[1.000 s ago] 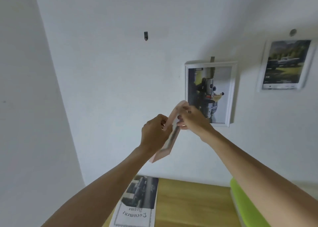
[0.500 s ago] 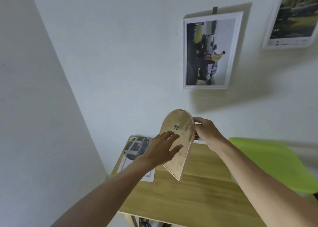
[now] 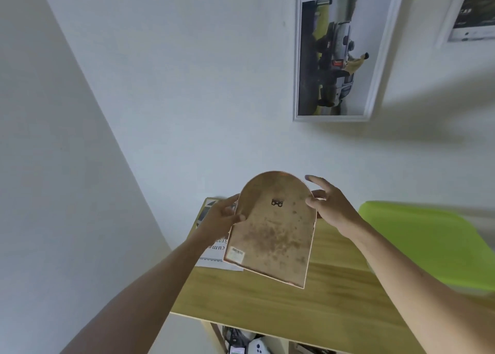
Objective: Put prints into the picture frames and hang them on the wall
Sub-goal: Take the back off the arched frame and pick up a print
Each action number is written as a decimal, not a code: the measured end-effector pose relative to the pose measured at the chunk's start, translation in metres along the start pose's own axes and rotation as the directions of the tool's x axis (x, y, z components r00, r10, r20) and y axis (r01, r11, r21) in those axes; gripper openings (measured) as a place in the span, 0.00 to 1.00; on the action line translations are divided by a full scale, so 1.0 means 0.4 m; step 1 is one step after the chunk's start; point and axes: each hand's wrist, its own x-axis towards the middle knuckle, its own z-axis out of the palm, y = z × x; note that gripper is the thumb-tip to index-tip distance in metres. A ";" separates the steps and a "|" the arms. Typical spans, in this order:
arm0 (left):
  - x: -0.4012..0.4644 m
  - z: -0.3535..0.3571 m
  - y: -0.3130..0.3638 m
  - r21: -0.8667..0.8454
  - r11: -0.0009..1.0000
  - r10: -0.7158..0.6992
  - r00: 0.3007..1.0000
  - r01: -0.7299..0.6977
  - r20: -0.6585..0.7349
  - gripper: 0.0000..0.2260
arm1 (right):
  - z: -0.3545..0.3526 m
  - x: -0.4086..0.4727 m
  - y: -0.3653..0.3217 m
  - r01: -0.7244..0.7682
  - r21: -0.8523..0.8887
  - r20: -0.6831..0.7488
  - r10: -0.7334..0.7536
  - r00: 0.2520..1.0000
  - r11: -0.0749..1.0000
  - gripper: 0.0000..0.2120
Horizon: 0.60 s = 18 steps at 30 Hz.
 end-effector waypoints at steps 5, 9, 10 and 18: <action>0.023 -0.001 -0.012 -0.139 0.989 -0.055 0.998 0.050 -0.033 0.26 | 0.069 0.048 0.011 0.181 -0.508 -0.049 -0.238 0.970 0.842 0.24; 0.046 -0.008 -0.032 -0.124 0.992 -0.035 0.997 0.026 -0.068 0.25 | 0.107 0.091 0.005 0.174 -0.680 -0.002 -0.239 0.971 0.712 0.23; 0.050 -0.011 -0.035 -0.114 0.993 -0.026 0.998 0.019 -0.061 0.24 | 0.116 0.104 0.007 0.164 -0.692 0.005 -0.224 0.975 0.703 0.23; 0.073 -0.011 -0.078 -0.037 0.997 -0.070 0.993 0.067 -0.095 0.29 | 0.165 0.185 0.005 -0.087 -0.517 0.038 0.125 0.991 0.851 0.17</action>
